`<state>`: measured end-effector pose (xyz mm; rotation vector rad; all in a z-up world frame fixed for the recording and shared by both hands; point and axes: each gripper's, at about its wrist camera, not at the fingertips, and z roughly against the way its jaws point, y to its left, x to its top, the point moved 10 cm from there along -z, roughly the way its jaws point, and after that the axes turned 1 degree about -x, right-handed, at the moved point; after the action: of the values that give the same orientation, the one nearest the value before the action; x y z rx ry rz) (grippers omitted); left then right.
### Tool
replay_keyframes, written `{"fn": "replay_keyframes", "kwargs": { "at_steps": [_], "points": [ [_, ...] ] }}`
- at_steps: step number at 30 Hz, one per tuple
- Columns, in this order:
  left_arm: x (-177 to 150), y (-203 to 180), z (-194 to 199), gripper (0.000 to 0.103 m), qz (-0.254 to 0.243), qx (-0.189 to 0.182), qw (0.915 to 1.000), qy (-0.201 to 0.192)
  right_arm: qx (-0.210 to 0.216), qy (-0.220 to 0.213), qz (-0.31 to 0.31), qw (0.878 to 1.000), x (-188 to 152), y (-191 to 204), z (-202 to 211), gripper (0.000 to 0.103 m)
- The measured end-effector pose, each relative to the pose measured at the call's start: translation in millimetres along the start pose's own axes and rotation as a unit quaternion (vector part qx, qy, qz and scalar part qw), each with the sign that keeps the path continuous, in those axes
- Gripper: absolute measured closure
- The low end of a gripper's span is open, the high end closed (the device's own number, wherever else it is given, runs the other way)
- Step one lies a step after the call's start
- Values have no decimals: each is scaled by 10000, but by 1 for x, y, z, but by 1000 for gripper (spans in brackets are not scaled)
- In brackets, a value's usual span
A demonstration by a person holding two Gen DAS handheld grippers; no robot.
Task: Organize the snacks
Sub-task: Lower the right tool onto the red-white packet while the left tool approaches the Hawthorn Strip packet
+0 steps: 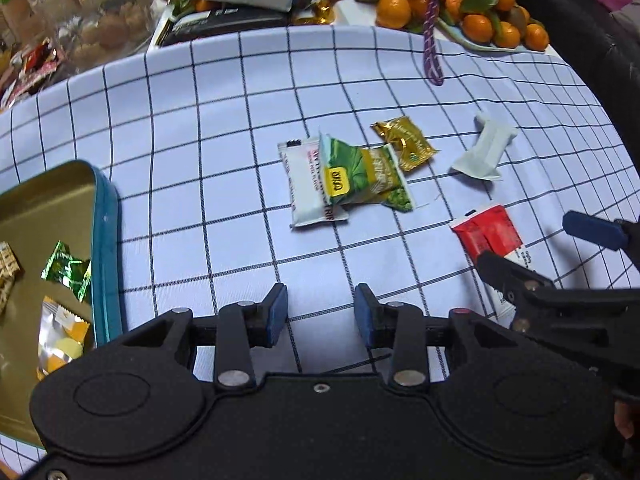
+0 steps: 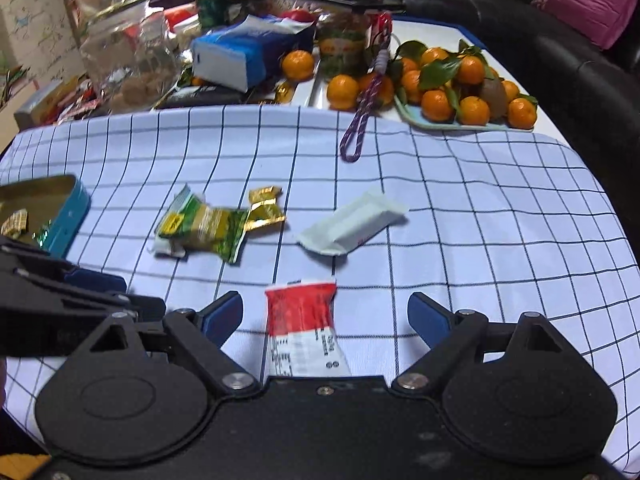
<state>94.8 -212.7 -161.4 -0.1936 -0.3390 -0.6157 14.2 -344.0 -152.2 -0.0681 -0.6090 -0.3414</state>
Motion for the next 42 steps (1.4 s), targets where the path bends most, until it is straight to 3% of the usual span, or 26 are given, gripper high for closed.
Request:
{"fn": "replay_keyframes", "kwargs": {
  "at_steps": [8, 18, 28, 30, 32, 36, 37, 42],
  "points": [
    [0, 3, 1, 57, 70, 55, 10000, 29, -83, 345, 211, 9991, -18, -1, -17, 9],
    [1, -2, -2, 57, -113, 173, 9998, -15, -107, 211, 73, 9997, -19, 3, -20, 0],
    [6, 7, -1, 58, 273, -21, 9996, 35, -43, 172, 92, 9998, -18, 3, -19, 0],
    [10, 8, 1, 58, 360, -26, 9993, -30, -59, 87, 111, 9999, -18, 3, -16, 6],
    [14, 9, 4, 58, 393, -49, 9992, -94, -42, 26, 205, 9998, -16, 6, -12, 24],
    [23, 7, 6, 58, 435, -137, 9988, -172, 85, -18, 454, 9989, -15, 14, -7, 49],
    [25, 6, 7, 58, 448, -150, 9987, -197, 91, -31, 484, 9988, -14, 15, -7, 61],
    [33, 10, 5, 58, 530, -92, 9981, -284, -141, -109, 526, 9985, -11, 6, -6, 64]
  ]
}}
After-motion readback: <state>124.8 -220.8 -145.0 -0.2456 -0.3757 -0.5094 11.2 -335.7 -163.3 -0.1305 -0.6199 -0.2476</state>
